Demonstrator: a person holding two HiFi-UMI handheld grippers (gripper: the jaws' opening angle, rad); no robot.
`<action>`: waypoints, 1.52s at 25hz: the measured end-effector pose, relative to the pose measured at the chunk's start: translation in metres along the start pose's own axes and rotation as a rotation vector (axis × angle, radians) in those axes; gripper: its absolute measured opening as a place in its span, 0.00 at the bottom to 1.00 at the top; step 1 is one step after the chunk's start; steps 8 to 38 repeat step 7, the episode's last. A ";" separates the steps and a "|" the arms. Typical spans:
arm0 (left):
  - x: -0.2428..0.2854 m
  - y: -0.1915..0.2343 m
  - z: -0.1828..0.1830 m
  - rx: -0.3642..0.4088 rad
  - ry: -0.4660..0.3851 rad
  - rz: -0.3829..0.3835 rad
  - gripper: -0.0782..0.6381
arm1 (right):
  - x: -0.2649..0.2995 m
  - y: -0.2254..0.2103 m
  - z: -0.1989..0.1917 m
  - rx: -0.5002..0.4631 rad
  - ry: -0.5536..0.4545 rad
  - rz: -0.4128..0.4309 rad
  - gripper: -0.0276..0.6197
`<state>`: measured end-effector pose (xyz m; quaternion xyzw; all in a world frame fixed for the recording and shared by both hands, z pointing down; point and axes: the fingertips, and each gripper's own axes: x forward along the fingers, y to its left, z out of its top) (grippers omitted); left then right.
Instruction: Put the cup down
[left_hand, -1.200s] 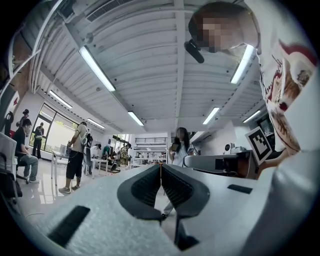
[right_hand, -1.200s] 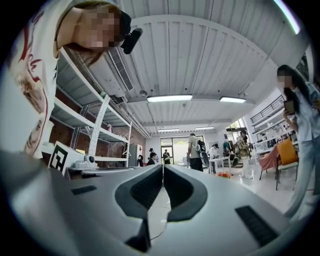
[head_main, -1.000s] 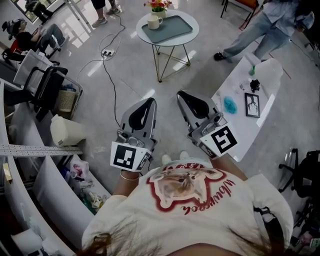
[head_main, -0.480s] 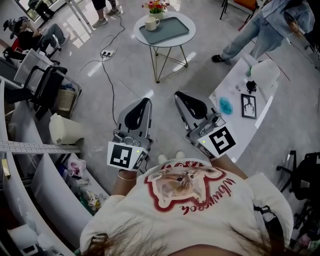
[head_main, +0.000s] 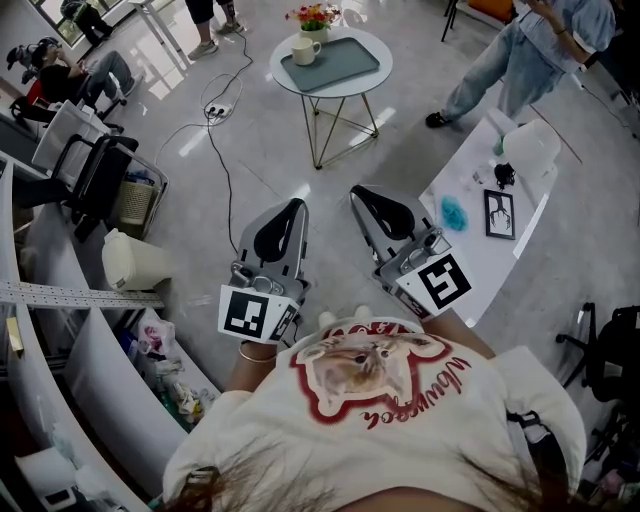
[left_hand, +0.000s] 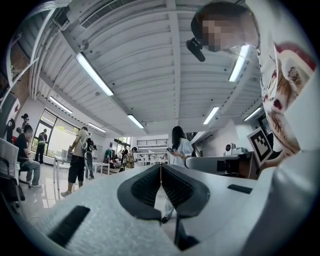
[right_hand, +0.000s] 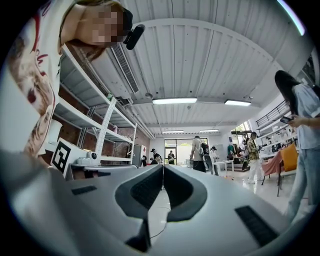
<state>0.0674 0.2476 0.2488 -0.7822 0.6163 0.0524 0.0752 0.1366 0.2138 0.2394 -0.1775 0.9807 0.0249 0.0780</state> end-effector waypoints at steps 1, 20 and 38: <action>-0.001 0.000 0.000 0.001 0.000 0.001 0.13 | 0.000 0.001 0.000 -0.001 -0.001 0.001 0.09; -0.005 0.000 0.005 0.004 -0.005 0.011 0.13 | -0.001 0.006 0.004 0.000 -0.007 0.013 0.09; -0.005 0.000 0.005 0.004 -0.005 0.011 0.13 | -0.001 0.006 0.004 0.000 -0.007 0.013 0.09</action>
